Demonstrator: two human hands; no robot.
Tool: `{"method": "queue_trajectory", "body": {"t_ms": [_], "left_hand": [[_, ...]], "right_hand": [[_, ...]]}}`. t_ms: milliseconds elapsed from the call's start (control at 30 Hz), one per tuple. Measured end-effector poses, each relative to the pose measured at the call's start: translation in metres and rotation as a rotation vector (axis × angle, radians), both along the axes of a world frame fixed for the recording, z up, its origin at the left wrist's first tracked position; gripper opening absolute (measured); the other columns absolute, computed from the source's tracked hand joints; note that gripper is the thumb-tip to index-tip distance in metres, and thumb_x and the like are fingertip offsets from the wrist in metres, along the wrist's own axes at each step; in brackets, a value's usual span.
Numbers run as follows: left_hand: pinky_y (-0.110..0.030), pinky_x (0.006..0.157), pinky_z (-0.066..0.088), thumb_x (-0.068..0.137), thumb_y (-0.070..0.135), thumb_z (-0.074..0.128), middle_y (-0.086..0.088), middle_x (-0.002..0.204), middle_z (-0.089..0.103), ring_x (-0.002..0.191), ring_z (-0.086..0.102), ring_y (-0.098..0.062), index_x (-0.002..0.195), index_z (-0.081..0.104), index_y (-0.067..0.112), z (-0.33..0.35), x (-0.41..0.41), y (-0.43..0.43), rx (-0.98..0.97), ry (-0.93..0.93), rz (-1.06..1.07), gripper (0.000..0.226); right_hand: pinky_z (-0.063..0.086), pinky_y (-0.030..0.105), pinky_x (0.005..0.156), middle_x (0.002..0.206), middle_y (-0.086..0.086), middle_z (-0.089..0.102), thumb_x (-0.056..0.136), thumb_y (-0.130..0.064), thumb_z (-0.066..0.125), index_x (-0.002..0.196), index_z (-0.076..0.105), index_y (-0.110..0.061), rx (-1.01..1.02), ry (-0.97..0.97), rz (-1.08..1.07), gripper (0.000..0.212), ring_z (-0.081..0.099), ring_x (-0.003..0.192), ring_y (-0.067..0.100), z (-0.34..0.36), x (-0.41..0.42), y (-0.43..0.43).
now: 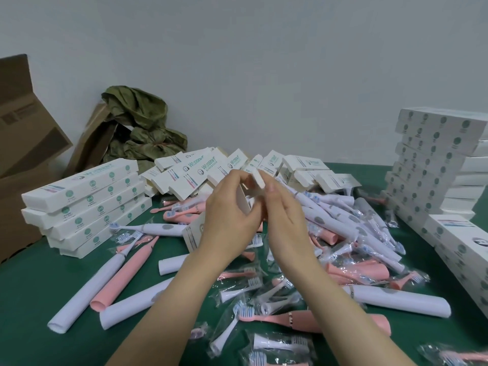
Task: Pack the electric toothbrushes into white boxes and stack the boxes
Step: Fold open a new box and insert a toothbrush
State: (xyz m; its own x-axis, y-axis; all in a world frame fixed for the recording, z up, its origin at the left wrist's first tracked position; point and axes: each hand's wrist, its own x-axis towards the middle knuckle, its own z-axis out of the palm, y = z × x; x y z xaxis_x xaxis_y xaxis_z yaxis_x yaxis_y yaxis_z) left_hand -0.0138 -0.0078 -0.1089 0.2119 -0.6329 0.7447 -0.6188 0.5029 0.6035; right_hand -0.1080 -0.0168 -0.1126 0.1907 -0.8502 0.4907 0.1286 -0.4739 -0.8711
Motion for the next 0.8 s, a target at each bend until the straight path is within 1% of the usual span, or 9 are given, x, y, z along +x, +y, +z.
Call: {"method": "queue_trajectory", "body": {"t_ms": [67,167,233,300,400,467,600,700,800], "left_hand": [[-0.011,0.079,0.036,0.076,0.021,0.054,0.012,0.096,0.055,0.093,0.049,0.000,0.097,0.050,0.023,0.002,-0.002,0.001,0.032,-0.022,-0.023,0.022],[-0.013,0.101,0.027,0.065,0.023,0.064,0.006,0.130,0.037,0.125,0.032,-0.002,0.124,0.038,0.026,-0.004,0.010,0.002,0.125,-0.184,-0.088,0.065],[-0.021,0.102,0.026,0.061,0.028,0.073,0.012,0.132,0.027,0.126,0.022,-0.003,0.134,0.031,0.030,-0.013,0.024,-0.002,0.177,-0.299,0.030,0.084],[-0.023,0.093,0.029,0.062,0.026,0.078,0.013,0.120,0.031,0.117,0.026,-0.003,0.127,0.039,0.032,-0.021,0.033,-0.005,0.229,-0.284,0.137,0.076],[-0.022,0.071,0.034,0.062,0.026,0.078,0.008,0.104,0.053,0.098,0.047,-0.013,0.114,0.054,0.029,-0.029,0.039,-0.007,0.231,-0.184,0.135,0.057],[-0.024,0.070,0.036,0.062,0.026,0.080,0.005,0.100,0.057,0.093,0.050,-0.014,0.115,0.059,0.025,-0.032,0.042,-0.008,0.199,-0.172,0.136,0.057],[-0.030,0.075,0.042,0.061,0.033,0.076,0.009,0.099,0.058,0.093,0.052,-0.014,0.118,0.061,0.029,-0.030,0.038,-0.007,0.173,-0.153,0.117,0.060],[-0.027,0.076,0.041,0.062,0.026,0.082,0.016,0.095,0.053,0.094,0.050,-0.013,0.120,0.060,0.029,-0.030,0.036,-0.008,0.165,-0.153,0.111,0.061],[-0.019,0.075,0.038,0.064,0.021,0.082,0.023,0.092,0.050,0.093,0.049,-0.011,0.118,0.061,0.027,-0.031,0.034,-0.009,0.139,-0.162,0.108,0.058]], "right_hand": [[0.042,0.023,0.102,0.122,-0.014,0.063,0.100,-0.018,0.040,0.126,0.060,-0.024,-0.032,0.027,-0.034,0.033,0.053,0.117,-0.004,0.000,-0.001,-0.001],[0.047,0.025,0.091,0.105,-0.019,0.068,0.099,-0.013,0.045,0.113,0.061,-0.040,0.002,-0.022,-0.080,0.034,0.060,0.098,-0.005,0.000,-0.005,-0.005],[0.049,0.030,0.092,0.110,-0.015,0.068,0.099,-0.014,0.045,0.118,0.063,-0.034,0.006,-0.012,-0.082,0.033,0.061,0.101,-0.001,-0.003,-0.008,-0.008],[0.046,0.025,0.098,0.118,-0.016,0.065,0.100,-0.015,0.045,0.126,0.061,-0.025,-0.023,0.023,-0.080,0.033,0.057,0.110,-0.005,-0.004,-0.009,-0.008],[0.039,0.005,0.089,0.115,-0.019,0.062,0.100,-0.015,0.045,0.131,0.056,-0.022,-0.143,0.138,-0.125,0.034,0.051,0.103,-0.019,-0.009,-0.007,-0.008],[0.033,0.000,0.088,0.116,-0.015,0.058,0.100,-0.014,0.044,0.135,0.051,-0.018,-0.215,0.218,-0.172,0.036,0.045,0.101,-0.024,-0.013,-0.005,-0.008],[0.023,-0.004,0.092,0.123,-0.014,0.048,0.101,-0.011,0.040,0.139,0.046,-0.012,-0.307,0.284,-0.205,0.039,0.038,0.106,-0.025,-0.019,-0.004,-0.010],[0.023,-0.004,0.095,0.125,-0.008,0.050,0.099,-0.012,0.040,0.137,0.048,-0.009,-0.329,0.280,-0.245,0.040,0.037,0.111,-0.017,-0.021,-0.005,-0.012],[0.018,-0.004,0.099,0.136,0.005,0.051,0.098,-0.013,0.037,0.139,0.045,-0.006,-0.362,0.335,-0.288,0.042,0.036,0.120,-0.005,-0.023,-0.004,-0.013]]}}
